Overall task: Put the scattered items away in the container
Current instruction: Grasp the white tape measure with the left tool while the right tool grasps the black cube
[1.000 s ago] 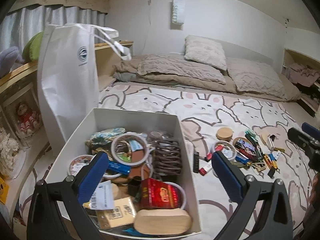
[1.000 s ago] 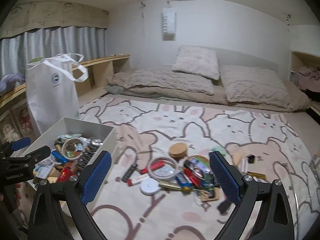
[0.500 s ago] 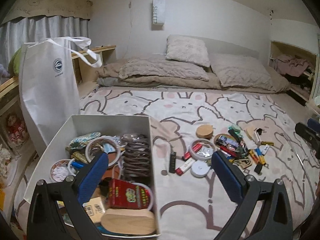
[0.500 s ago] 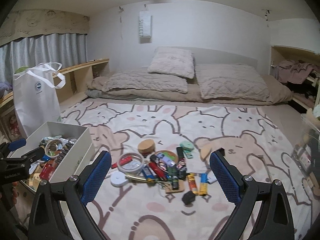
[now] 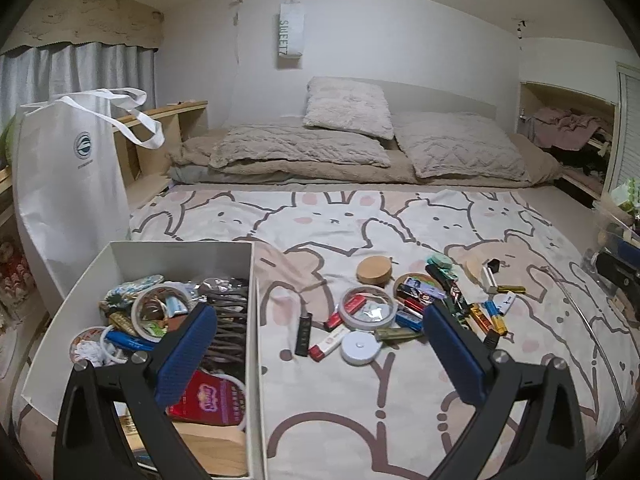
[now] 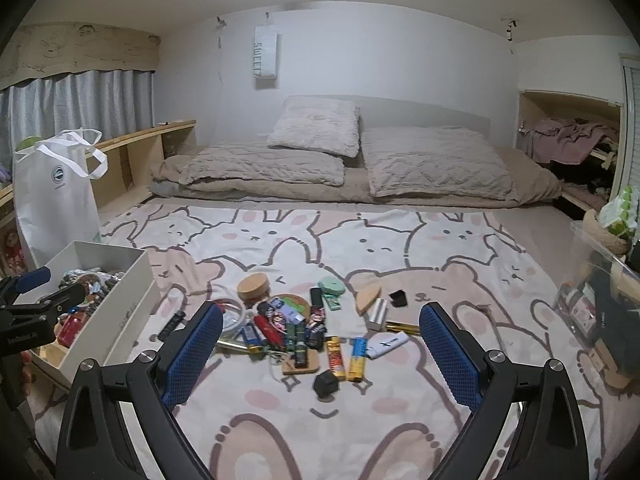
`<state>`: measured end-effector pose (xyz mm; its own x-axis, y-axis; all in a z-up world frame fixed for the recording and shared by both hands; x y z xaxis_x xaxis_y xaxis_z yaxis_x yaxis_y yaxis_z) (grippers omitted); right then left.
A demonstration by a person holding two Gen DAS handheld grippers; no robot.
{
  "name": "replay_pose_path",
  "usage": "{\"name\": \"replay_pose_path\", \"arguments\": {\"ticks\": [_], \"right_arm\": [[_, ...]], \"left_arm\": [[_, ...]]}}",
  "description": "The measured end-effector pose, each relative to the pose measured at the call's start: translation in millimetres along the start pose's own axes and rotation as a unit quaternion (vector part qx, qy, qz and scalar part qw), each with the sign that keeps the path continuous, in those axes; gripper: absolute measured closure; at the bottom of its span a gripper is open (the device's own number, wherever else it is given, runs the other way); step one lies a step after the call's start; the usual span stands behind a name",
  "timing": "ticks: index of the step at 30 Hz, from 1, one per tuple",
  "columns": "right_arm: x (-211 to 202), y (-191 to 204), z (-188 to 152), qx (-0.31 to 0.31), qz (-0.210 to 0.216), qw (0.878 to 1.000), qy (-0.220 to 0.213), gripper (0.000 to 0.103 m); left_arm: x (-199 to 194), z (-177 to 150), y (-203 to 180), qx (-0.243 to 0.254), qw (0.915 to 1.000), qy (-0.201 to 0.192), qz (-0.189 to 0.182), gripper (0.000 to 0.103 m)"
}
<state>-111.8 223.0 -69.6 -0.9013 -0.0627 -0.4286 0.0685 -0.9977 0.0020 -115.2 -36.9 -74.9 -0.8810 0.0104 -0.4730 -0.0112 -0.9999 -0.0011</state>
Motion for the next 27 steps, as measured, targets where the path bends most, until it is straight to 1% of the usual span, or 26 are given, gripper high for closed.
{"name": "replay_pose_path", "arguments": {"ticks": [9,10,11,14,17,21,23,25,27], "right_arm": [[3.2,-24.0,-7.9,0.008,-0.016,1.0,-0.003,0.005],[4.6,-25.3,-9.3,0.008,-0.017,1.0,-0.004,0.004],[6.1,-26.4,-11.2,0.007,-0.019,1.0,-0.005,0.0],[11.9,-29.3,-19.3,0.002,-0.028,1.0,-0.004,0.0],[22.2,-31.0,-33.1,0.0,-0.03,0.999,0.009,0.0],[36.2,-31.9,-54.6,0.007,-0.023,0.999,0.031,0.0],[42.5,-33.1,-64.2,0.005,-0.027,0.999,0.043,0.0],[49.3,-34.7,-74.5,0.008,-0.034,0.998,0.053,0.0],[56.7,-34.3,-85.4,0.018,-0.027,0.997,0.065,0.0]], "left_arm": [[9.6,-7.4,-14.5,0.01,0.9998,-0.002,-0.016,0.0],[10.4,-8.2,-16.0,0.011,0.9998,-0.003,-0.018,0.0],[10.7,-8.9,-17.1,0.011,0.9997,-0.005,-0.019,0.0],[12.6,-12.0,-19.9,0.005,0.9995,-0.009,-0.028,0.0],[19.6,-18.8,-24.8,0.001,0.9993,-0.001,-0.038,0.0],[28.9,-28.4,-34.9,0.009,0.999,0.009,-0.042,0.0],[33.6,-34.9,-40.6,0.012,0.9988,0.015,-0.046,0.0],[40.1,-43.2,-47.6,0.016,0.9982,0.025,-0.052,0.0],[47.7,-52.2,-53.7,0.021,0.9977,0.035,-0.054,0.0]]}}
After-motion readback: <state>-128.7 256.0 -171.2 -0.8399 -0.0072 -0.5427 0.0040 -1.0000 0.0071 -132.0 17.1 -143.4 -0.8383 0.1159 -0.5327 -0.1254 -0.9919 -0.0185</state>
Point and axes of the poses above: each gripper's, at about its wrist camera, not at the fingertips, and x roughly the way its jaws point, y to its left, z to its top, the point moved 10 cm from there along x, roughly the way its jaws point, and after that the axes turned 3 degrees about -y, right-handed, at the moved point
